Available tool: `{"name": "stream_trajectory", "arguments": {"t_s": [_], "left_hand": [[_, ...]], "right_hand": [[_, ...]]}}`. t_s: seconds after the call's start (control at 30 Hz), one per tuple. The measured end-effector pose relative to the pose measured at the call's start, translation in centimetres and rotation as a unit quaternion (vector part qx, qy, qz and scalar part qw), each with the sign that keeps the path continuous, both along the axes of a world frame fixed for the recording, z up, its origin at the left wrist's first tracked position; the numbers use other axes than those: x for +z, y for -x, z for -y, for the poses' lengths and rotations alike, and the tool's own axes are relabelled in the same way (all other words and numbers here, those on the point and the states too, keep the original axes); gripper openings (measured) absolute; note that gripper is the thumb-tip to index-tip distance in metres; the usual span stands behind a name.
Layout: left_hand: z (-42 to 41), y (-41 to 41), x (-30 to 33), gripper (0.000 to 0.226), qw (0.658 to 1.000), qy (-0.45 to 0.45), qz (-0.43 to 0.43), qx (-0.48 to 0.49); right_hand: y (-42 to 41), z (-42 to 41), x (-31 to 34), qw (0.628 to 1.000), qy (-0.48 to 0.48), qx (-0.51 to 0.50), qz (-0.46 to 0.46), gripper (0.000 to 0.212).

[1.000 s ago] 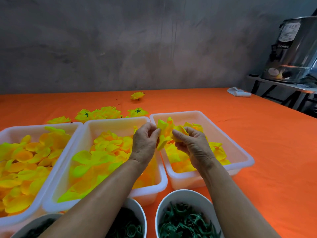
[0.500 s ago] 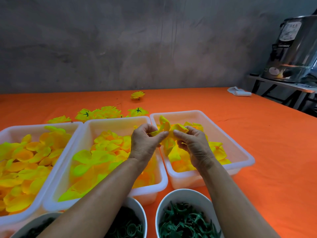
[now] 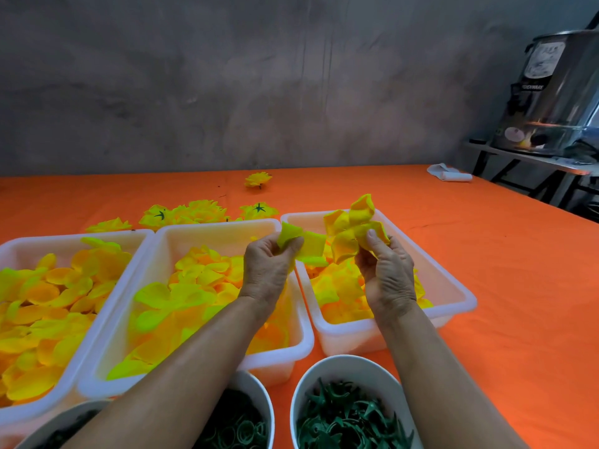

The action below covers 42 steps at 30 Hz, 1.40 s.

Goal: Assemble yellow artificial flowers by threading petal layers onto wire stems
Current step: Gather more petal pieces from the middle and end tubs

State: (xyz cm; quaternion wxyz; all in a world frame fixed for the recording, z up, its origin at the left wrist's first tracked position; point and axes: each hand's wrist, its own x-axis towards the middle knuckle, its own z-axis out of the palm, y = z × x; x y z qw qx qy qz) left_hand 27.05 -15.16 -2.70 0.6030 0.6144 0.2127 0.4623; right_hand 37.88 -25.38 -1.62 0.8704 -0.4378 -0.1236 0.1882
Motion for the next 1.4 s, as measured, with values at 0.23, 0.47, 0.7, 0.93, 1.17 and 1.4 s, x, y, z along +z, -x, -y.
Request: {"name": "stream_trajectory", "arguments": {"t_s": [0.23,0.47,0.7,0.93,1.17,1.4], "left_hand": [[1.2,0.0,-0.2,0.041,0.954,-0.24,-0.155,-0.087],[1.4,0.2,0.2,0.03,0.942,-0.305,-0.141,-0.016],[1.1,0.2,0.2,0.022,0.941,-0.317,-0.116,0.03],[1.4,-0.2,-0.5,0.025,0.923,-0.351,-0.155,-0.032],[1.6,-0.3,-1.0,0.017,0.893,-0.395,-0.183,-0.11],[1.2,-0.1,-0.7,0.028,0.89,-0.424,-0.165,-0.004]], "right_hand": [[0.1,-0.1,0.2,1.0,-0.027,-0.009,-0.005,0.016],[0.0,-0.3,-0.2,0.999,0.009,-0.035,0.02,0.016],[0.1,-0.4,-0.8,0.993,0.058,-0.031,0.098,0.018],[-0.2,-0.5,-0.9,0.988,0.027,-0.121,0.096,0.02],[-0.1,-0.6,-0.8,0.992,-0.037,-0.084,0.085,0.017],[0.1,-0.6,-0.7,0.996,-0.014,-0.025,0.085,0.014]]}}
